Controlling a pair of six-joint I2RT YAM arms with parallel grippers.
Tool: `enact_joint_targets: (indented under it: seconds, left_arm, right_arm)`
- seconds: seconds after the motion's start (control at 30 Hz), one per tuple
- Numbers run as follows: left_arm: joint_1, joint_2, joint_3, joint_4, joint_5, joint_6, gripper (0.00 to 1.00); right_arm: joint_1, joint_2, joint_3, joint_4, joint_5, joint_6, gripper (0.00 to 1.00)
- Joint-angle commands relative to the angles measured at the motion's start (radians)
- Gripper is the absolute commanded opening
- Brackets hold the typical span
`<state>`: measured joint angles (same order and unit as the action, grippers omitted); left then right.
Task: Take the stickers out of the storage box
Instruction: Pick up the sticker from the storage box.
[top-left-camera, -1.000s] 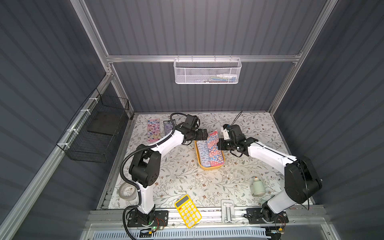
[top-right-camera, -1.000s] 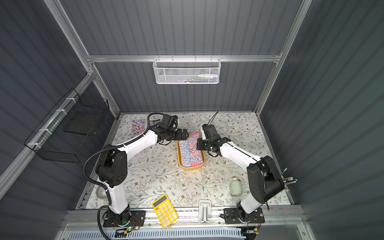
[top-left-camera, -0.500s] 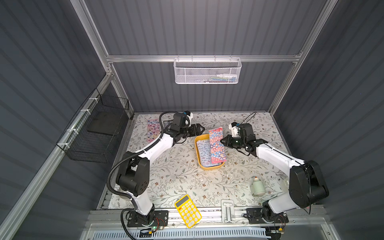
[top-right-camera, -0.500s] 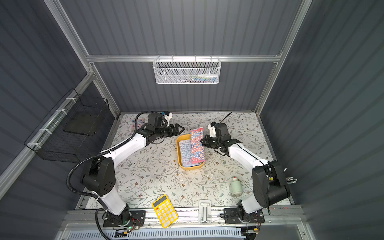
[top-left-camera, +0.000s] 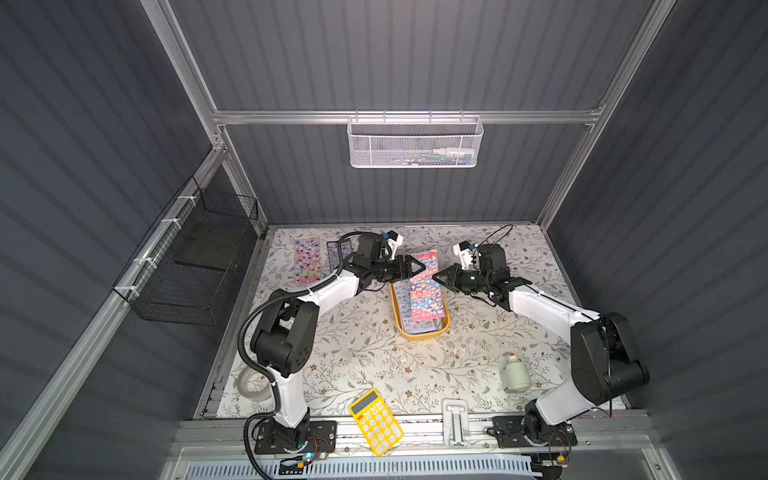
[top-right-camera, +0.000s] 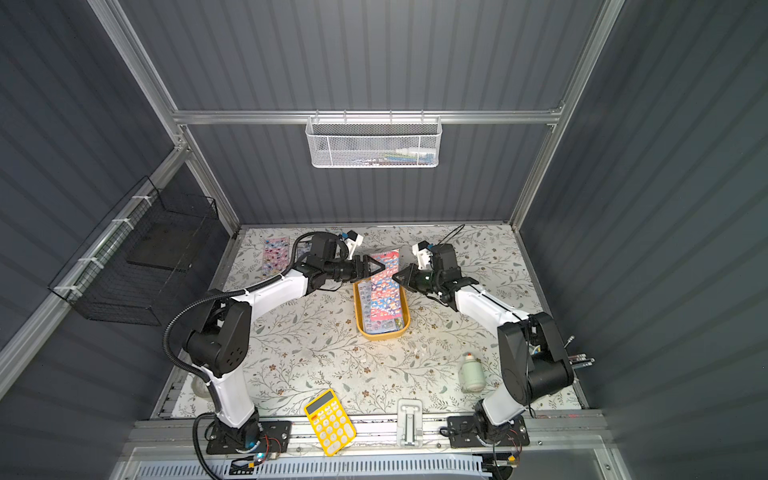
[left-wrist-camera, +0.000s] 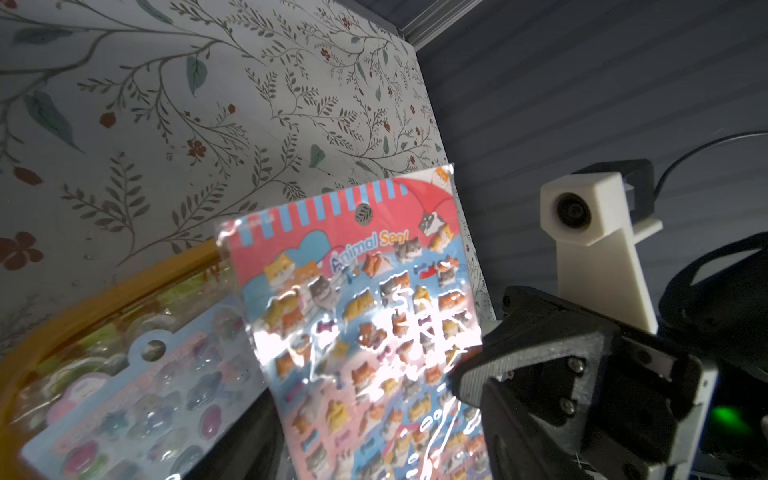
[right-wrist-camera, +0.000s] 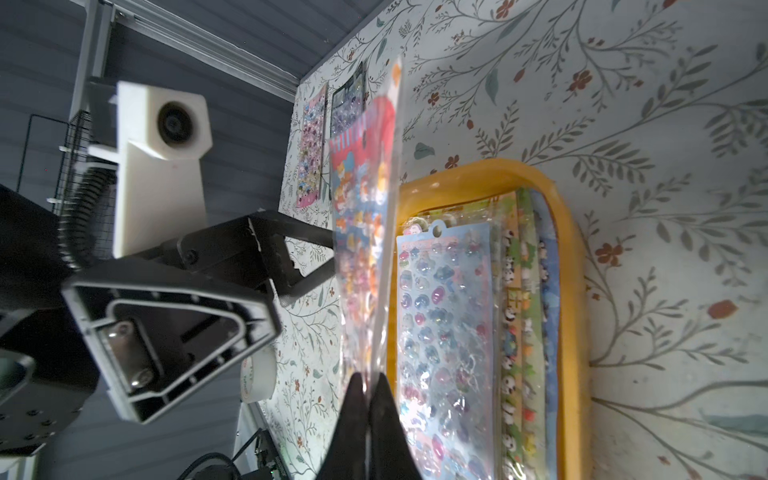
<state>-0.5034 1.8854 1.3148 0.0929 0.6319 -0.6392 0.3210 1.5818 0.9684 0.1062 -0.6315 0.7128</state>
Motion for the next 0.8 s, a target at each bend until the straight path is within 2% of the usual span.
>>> enact_joint_targets:
  seconds: [0.0, 0.07, 0.17, 0.23, 0.3, 0.4, 0.43, 0.6, 0.77]
  left_arm:
    - [-0.003, 0.014, 0.021, 0.045, 0.057, -0.035, 0.54]
    - [-0.003, 0.011, 0.028, 0.049, 0.054, -0.041, 0.37]
    - [-0.003, 0.007, 0.041, 0.050, 0.050, -0.042, 0.15]
    - [-0.002, 0.006, 0.054, 0.043, 0.051, -0.042, 0.02]
    - [-0.003, 0.008, 0.074, 0.027, 0.052, -0.037, 0.00]
    - [-0.001, 0.009, 0.087, 0.001, 0.052, -0.027, 0.00]
    - [-0.001, 0.007, 0.126, -0.003, 0.055, -0.023, 0.00]
    - [0.018, -0.019, 0.141, -0.010, 0.060, -0.016, 0.00]
    - [0.050, -0.052, 0.133, 0.007, 0.077, -0.029, 0.00]
  right_arm:
    - [-0.005, 0.008, -0.008, 0.053, -0.043, 0.039, 0.02]
    - [-0.006, 0.009, -0.011, 0.052, -0.039, 0.042, 0.04]
    - [-0.005, 0.009, -0.009, 0.039, -0.029, 0.042, 0.20]
    - [-0.005, 0.005, -0.008, 0.027, -0.019, 0.037, 0.37]
    - [-0.006, -0.005, -0.005, 0.005, -0.003, 0.027, 0.50]
    - [-0.007, -0.021, 0.008, -0.033, 0.028, 0.003, 0.60]
    - [-0.007, -0.028, 0.011, -0.050, 0.040, -0.008, 0.62]
    - [-0.010, -0.059, 0.029, -0.094, 0.073, -0.051, 0.65]
    - [-0.010, -0.057, 0.025, -0.062, 0.023, -0.035, 0.63]
